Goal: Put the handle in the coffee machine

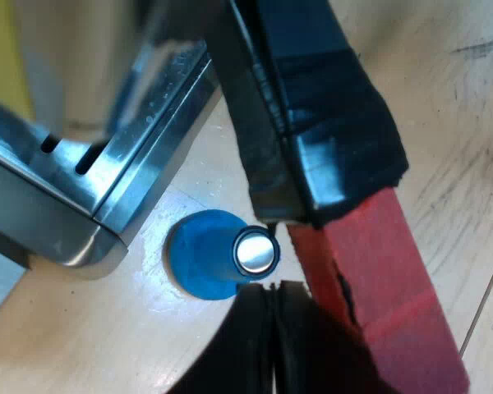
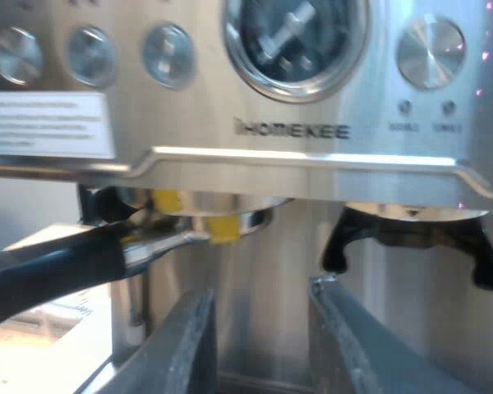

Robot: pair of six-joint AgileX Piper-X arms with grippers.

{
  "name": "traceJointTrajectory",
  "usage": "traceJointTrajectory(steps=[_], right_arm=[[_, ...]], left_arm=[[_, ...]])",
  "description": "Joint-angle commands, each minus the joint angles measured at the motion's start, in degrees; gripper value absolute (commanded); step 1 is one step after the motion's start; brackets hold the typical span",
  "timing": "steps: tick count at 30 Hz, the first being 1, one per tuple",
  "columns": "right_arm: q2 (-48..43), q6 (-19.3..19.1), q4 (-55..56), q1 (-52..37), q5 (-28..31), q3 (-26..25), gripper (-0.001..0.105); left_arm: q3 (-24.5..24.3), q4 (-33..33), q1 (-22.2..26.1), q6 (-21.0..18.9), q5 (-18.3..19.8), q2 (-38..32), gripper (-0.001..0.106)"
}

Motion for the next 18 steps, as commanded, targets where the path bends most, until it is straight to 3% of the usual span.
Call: traceJointTrajectory(steps=[1,5,11,14,18], right_arm=[[-3.73,1.64,5.58,0.99,0.23,0.02,0.031],[-8.24,5.61,12.67,1.01,-1.22,0.02,0.031],[-13.84,7.2,23.13,1.01,-4.92,0.02,0.031],[-15.61,8.64,26.77,1.01,-6.64,0.02,0.031],[-20.41,10.16,34.91,1.01,-13.68,0.02,0.031]], left_arm=[[-0.11,1.36,-4.31,0.18,5.56,0.0,0.0],[-0.11,1.36,-4.31,-0.87,5.56,-0.11,0.0],[0.82,0.17,-4.31,-2.53,5.56,-1.74,0.0],[1.78,-1.15,-4.31,-4.45,5.45,-2.96,0.0],[4.46,-5.94,-4.31,-9.87,5.29,-5.59,0.0]])
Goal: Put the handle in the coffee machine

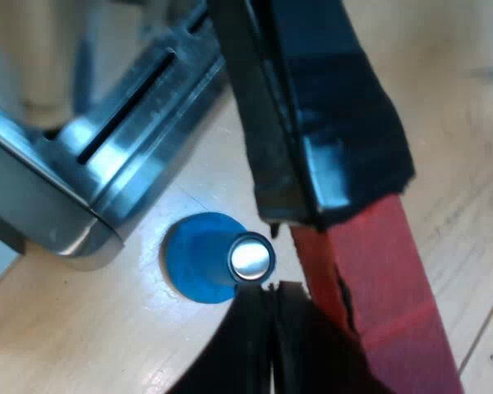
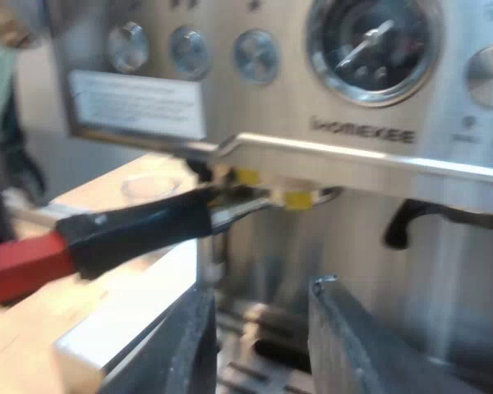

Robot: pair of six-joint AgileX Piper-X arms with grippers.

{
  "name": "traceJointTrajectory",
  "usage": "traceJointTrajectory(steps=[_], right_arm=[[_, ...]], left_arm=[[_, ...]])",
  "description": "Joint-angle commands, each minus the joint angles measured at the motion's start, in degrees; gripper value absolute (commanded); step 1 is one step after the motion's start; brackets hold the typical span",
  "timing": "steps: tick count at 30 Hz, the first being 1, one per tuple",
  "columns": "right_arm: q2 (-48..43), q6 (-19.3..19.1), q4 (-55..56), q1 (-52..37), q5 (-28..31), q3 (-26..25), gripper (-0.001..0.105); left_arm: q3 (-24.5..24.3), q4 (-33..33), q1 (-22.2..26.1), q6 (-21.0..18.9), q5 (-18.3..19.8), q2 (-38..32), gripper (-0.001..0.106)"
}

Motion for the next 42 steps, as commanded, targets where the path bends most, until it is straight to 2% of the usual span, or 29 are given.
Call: traceJointTrajectory(steps=[1,8,9,18,20,23,26,27,29,31,42], right_arm=[[-2.28,0.24,2.92,-0.01,-3.71,0.02,0.031],[-5.12,0.47,6.44,-0.01,-7.57,0.02,0.031],[-8.52,4.13,12.52,-0.01,-11.09,0.02,0.031],[-14.01,6.23,19.71,-0.01,-11.54,0.02,0.031],[-15.61,6.23,21.59,-0.01,-11.54,0.02,0.031],[-17.29,6.23,23.34,-0.01,-11.54,0.02,0.031],[-18.23,6.23,24.18,-0.01,-11.54,0.02,0.031],[-18.29,6.23,24.27,-0.01,-11.54,0.02,0.031],[-19.41,6.23,25.82,-0.01,-11.54,0.02,0.031],[-19.46,6.12,25.82,-0.01,-11.54,0.02,0.031],[-19.46,4.84,28.94,-0.01,-11.35,0.02,0.031]], left_arm=[[0.83,-0.4,-2.68,-0.18,6.72,-1.07,0.0],[1.81,-0.41,-3.14,-2.28,6.42,-1.22,0.0],[1.79,-1.02,-4.9,-4.95,5.94,-1.22,0.0],[1.79,-1.82,-12.45,-9.65,4.19,-1.41,0.0],[1.79,-4.06,-16.51,-13.59,2.33,-2.19,0.0],[1.79,-7.78,-19.26,-18.08,-1.48,-3.21,0.0],[1.79,-10.46,-20.76,-21.02,-2.59,-3.78,0.0],[1.79,-12.24,-21.65,-24.13,-2.58,-3.98,0.0],[1.79,-13.54,-22.25,-26.99,-3.44,-3.94,0.0],[1.79,-14.59,-22.9,-28.52,-5.0,-3.94,0.0],[1.79,-15.36,-26.04,-28.02,-9.08,-4.67,0.0]])
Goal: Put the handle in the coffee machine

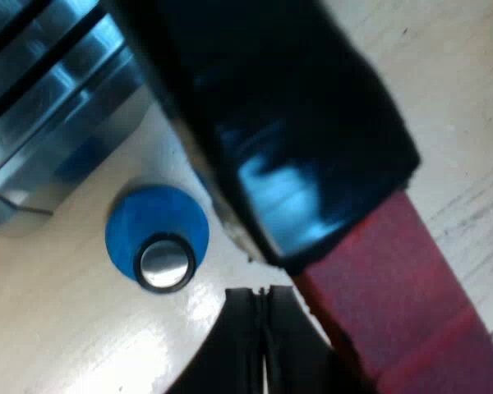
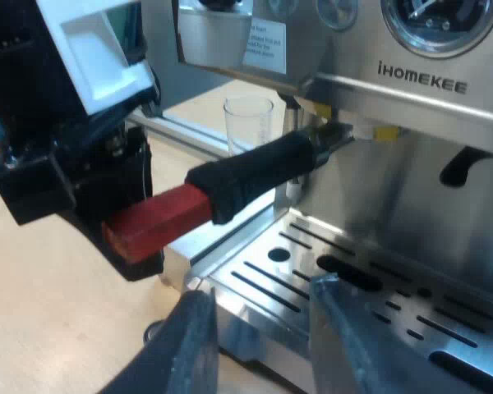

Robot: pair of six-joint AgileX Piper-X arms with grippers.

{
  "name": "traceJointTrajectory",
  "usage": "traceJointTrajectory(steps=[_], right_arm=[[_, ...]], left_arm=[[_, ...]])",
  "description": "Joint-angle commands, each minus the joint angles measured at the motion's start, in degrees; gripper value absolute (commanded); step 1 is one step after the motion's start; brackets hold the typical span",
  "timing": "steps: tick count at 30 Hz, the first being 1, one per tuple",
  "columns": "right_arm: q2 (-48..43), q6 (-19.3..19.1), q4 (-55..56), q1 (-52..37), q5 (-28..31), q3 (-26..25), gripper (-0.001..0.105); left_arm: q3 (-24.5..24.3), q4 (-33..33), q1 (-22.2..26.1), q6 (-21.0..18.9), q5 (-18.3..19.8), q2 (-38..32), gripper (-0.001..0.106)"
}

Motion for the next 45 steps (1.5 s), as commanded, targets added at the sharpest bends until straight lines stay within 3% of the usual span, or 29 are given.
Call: traceJointTrajectory(steps=[1,7,10,20,26,30,34,37,42,45], right_arm=[[-0.53,-0.87,1.07,-0.01,0.0,-0.13,0.031],[-0.53,-0.87,1.37,-0.01,0.0,-0.13,0.031],[-0.53,-0.87,1.37,-0.01,0.0,-0.13,0.031],[-0.53,-0.87,1.37,-0.01,0.0,-0.13,0.031],[-0.53,-1.85,1.37,-0.01,1.12,-0.13,0.032],[-0.53,-1.84,1.27,-0.01,2.86,-0.13,0.05],[-0.53,-1.59,1.27,-0.01,3.8,-0.13,0.07],[-0.53,-1.59,1.27,-0.01,3.79,-0.13,0.073],[-0.53,-1.59,1.27,-0.01,3.79,-0.13,0.073],[-0.53,-1.59,1.27,-0.01,3.79,-0.13,0.073]], left_arm=[[-1.02,-8.87,-4.37,-0.15,9.26,-0.74,0.0],[-1.59,-11.05,-10.68,0.13,8.72,-0.99,0.0],[-1.59,-11.98,-11.99,3.15,8.74,-0.99,0.0],[-1.59,-10.33,-12.3,3.55,7.47,-0.99,0.0],[-1.59,-5.88,-12.18,5.5,3.53,-2.36,0.0],[-1.59,-5.22,-12.18,5.5,1.16,-5.54,0.0],[-1.59,-3.98,-11.63,5.5,1.1,-7.94,0.0],[-1.59,-3.21,-10.03,5.61,1.1,-8.66,0.0],[-1.59,-2.32,-2.38,6.04,2.01,-10.96,0.0],[-1.59,-2.27,-1.83,6.04,2.13,-11.38,0.0]])
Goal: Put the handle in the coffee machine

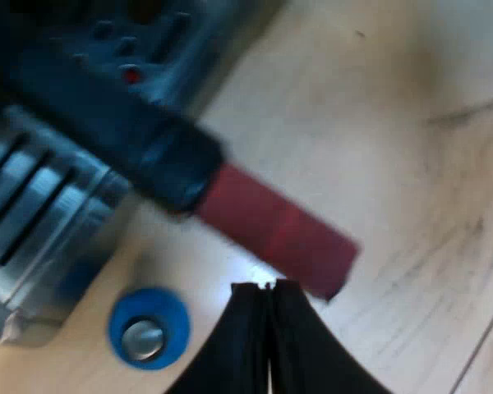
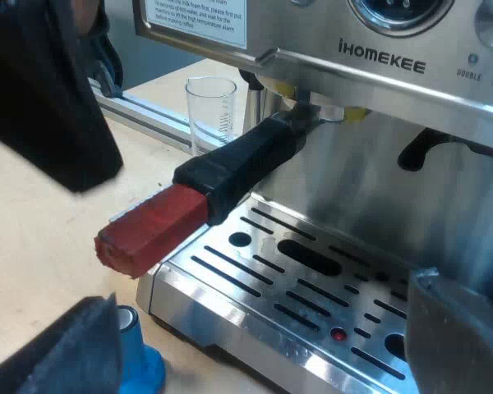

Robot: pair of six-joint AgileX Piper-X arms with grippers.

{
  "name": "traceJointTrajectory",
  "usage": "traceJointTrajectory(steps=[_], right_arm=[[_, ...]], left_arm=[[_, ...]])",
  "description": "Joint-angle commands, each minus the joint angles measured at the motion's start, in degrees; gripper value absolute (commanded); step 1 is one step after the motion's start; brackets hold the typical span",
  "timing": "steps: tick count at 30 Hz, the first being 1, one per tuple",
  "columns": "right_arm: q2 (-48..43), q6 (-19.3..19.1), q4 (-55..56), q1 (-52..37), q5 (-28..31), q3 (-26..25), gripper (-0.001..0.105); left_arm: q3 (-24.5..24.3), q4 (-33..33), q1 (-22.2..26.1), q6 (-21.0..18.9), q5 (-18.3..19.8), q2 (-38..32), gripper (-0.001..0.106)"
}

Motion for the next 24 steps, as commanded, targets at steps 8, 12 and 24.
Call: traceJointTrajectory(steps=[8,12,24], right_arm=[[-0.53,-0.61,-0.29,-0.01,0.45,-0.13,0.073],[-0.53,-0.61,-0.29,-0.01,0.45,-0.13,0.073],[-0.53,-0.61,-0.29,-0.01,0.45,-0.13,0.073]], left_arm=[[-0.35,0.04,6.78,0.32,0.85,-7.98,0.0],[-0.35,0.04,11.7,0.66,0.85,-14.18,0.0],[-0.35,1.17,19.95,2.87,0.85,-22.47,0.029]])
